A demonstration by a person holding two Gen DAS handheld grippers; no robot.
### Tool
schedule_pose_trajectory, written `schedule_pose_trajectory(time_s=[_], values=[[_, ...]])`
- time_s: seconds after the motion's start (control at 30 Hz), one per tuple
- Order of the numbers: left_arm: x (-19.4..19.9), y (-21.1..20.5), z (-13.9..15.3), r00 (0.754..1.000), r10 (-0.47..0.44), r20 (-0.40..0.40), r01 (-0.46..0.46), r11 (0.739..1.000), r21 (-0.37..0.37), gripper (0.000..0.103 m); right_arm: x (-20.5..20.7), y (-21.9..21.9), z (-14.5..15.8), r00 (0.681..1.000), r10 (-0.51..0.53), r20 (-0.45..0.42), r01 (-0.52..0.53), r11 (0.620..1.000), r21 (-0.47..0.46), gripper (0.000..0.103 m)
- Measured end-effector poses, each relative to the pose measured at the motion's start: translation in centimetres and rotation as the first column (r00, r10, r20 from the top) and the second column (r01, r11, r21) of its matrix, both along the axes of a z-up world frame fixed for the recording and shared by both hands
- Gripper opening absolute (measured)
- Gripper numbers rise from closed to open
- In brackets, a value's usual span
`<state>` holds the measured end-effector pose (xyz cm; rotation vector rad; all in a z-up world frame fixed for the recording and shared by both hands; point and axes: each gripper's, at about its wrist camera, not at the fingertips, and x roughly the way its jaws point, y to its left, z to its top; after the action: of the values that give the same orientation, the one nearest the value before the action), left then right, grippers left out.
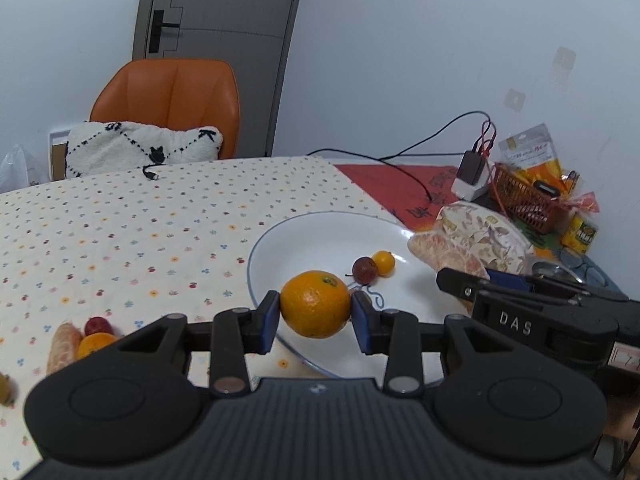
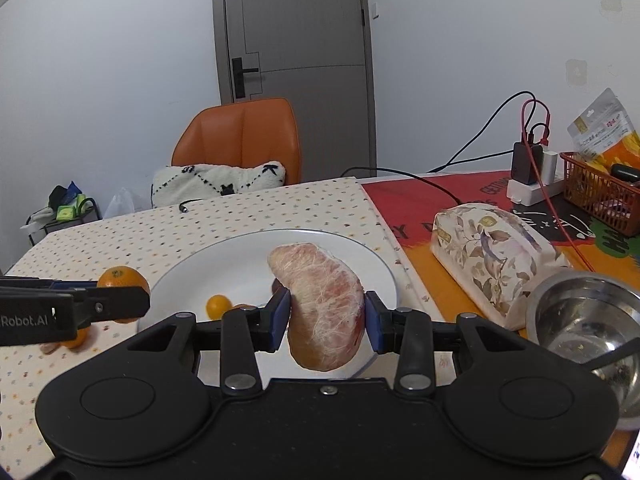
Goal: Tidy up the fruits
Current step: 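Carry both fruits over the white plate and open both grippers, then withdraw both grippers from the plate back to the remaining fruit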
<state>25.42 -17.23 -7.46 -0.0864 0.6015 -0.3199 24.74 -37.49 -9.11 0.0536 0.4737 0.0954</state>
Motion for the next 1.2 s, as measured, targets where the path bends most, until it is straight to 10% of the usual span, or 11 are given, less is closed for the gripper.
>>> schedule_pose_trajectory(time_s=[0.3,0.5,0.9,1.2], values=[[1.8,-1.4,-1.0,1.0,-0.001,-0.028,0.002,1.0,0.024,0.037,1.8,-0.6,-0.7,1.0,-0.008,0.006,0.008,0.999,0.04,0.039],[1.5,-1.6,-1.1,1.0,-0.005,-0.027,0.006,1.0,0.03,0.042,0.6,-0.5,-0.7,0.999,0.003,0.046,-0.005,0.999,0.042,0.059],[-1.9,3.0,1.1,0.993,0.108,0.047,-0.11,0.993,0.035,0.085,-1.9,0.3,-0.5,0.998,0.026,0.052,-0.031,0.995,0.098,0.076],[-4.7,10.0,2.9,0.971,0.225,0.085,-0.227,0.974,0.011,0.095,-3.5,3.0,0.5,0.996,0.062,0.064,-0.068,0.994,0.09,0.089]])
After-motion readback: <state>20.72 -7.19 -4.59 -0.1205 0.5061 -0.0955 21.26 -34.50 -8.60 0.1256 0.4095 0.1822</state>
